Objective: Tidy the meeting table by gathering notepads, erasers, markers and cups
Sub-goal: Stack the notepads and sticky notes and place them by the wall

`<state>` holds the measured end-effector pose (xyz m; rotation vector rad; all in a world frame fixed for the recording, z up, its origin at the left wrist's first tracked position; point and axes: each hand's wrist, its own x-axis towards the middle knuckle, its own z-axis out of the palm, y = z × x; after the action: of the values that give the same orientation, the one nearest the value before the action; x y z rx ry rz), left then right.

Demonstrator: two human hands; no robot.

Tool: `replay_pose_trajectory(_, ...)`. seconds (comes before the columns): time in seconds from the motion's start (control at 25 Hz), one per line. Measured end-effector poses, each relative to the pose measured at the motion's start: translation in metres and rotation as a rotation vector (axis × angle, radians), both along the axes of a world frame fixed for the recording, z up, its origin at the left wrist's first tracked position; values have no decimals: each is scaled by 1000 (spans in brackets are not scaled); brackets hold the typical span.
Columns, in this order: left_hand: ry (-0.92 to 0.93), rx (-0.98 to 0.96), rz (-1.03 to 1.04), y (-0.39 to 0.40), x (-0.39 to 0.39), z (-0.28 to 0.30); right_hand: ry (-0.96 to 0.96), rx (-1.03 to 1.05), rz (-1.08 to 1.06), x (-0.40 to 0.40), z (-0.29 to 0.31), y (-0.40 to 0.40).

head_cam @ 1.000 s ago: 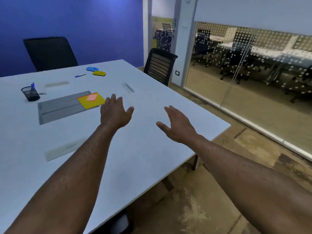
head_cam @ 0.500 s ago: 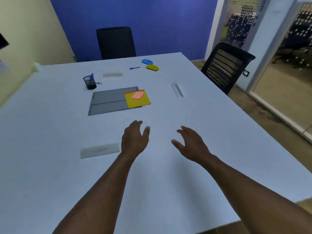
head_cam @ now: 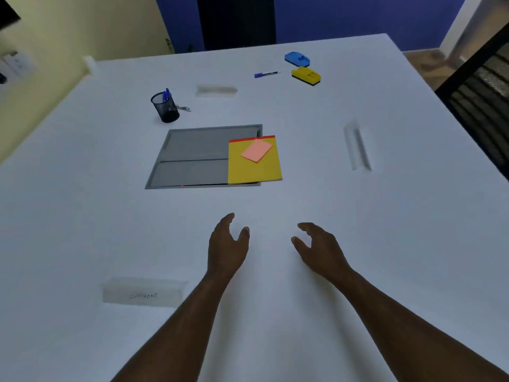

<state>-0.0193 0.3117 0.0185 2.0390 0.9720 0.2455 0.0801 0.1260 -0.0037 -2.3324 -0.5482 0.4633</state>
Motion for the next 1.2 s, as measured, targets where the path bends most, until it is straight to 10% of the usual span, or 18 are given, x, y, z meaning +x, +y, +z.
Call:
replay_pose_trajectory(0.44,359,178,161,95,213,-79,-244,44,17,248,-35,183)
replay_pose_trajectory(0.92,755,245,139,126,253,-86,-236,-254,3,295,-85,265)
replay_pose_trajectory(1.2,296,-9,201,134,219,-73,118,273,-205,264,-76,207)
